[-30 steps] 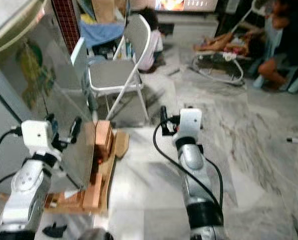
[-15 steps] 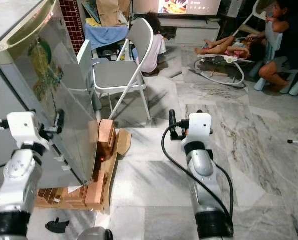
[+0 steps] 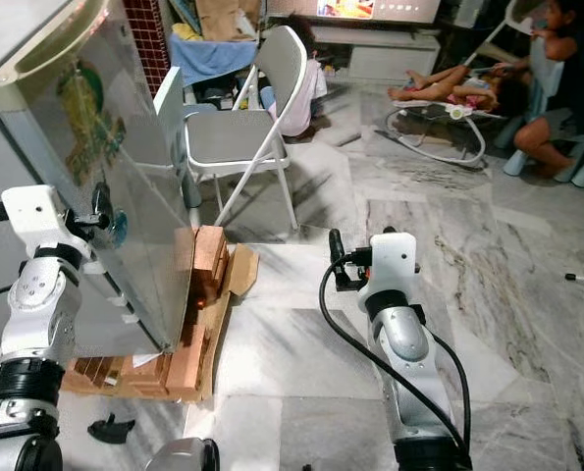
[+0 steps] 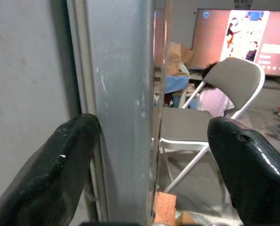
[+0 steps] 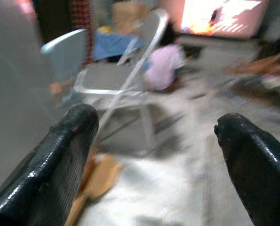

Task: Restocking fridge

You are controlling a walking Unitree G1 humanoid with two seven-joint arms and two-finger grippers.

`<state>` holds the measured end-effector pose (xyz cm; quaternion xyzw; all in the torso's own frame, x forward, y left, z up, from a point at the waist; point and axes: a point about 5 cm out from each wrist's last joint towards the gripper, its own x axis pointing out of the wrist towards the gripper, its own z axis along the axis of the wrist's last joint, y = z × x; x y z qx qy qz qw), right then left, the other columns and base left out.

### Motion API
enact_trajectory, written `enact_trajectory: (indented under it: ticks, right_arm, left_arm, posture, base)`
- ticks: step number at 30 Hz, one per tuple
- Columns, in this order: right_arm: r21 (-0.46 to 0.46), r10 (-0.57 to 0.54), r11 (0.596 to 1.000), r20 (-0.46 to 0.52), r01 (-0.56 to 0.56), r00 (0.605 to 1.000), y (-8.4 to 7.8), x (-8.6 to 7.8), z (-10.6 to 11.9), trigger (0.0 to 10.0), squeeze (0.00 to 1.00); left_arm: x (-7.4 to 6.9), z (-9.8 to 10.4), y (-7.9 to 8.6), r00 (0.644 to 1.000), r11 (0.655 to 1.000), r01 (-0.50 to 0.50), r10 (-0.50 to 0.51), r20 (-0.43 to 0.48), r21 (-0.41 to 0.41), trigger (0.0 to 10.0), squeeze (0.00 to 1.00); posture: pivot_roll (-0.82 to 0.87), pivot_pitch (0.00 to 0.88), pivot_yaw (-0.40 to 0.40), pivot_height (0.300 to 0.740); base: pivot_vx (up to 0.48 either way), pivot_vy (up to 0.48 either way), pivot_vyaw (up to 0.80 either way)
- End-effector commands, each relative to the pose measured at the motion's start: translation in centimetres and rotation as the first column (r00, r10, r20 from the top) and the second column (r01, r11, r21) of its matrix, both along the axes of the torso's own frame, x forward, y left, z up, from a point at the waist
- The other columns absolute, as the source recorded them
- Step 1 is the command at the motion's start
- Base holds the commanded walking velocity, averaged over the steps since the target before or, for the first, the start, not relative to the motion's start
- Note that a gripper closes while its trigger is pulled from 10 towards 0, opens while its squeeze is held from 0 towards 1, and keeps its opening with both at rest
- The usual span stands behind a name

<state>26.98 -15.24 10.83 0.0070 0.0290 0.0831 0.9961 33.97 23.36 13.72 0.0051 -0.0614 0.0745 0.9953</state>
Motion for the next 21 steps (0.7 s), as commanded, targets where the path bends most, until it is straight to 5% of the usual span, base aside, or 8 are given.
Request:
enact_trajectory:
  ticks: [1, 6, 15, 21]
  right_arm:
    - [0.049, 0.178, 0.983, -0.020, -0.176, 0.984, 2.2, -1.1, 0.2, 10.0, 0.00]
    - [0.032, 0.401, 0.916, -0.028, -0.400, 0.916, 4.3, -2.7, 0.3, 10.0, 0.00]
    - [0.019, 0.417, 0.909, -0.065, -0.416, 0.907, 3.8, -3.0, 0.1, 10.0, 0.00]
    - [0.024, 0.435, 0.899, -0.177, -0.438, 0.883, 2.2, -4.0, -0.9, 10.0, 0.00]
  left_arm:
    - [0.7, -0.2, -1.3, 0.998, 0.998, 0.055, -0.055, -0.014, 0.023, 10.0, 0.00]
    - [1.8, 0.0, -3.4, 0.992, 0.991, 0.123, -0.121, -0.027, 0.045, 10.0, 0.00]
    - [2.9, 0.4, -3.7, 0.992, 0.992, 0.122, -0.120, -0.040, 0.034, 10.0, 0.00]
    - [3.7, 0.3, -9.0, 0.928, 0.926, 0.367, -0.358, -0.102, 0.085, 10.0, 0.00]
  posture:
    - [0.05, 0.072, -0.035, 0.740]
    - [0.03, 0.067, -0.030, 0.740]
    - [0.03, 0.059, -0.020, 0.740]
    - [0.06, 0.050, -0.043, 0.740]
  base:
    - [0.000, 0.000, 0.00]
    - [0.000, 0.000, 0.00]
    - [0.000, 0.000, 0.00]
    - [0.000, 0.000, 0.00]
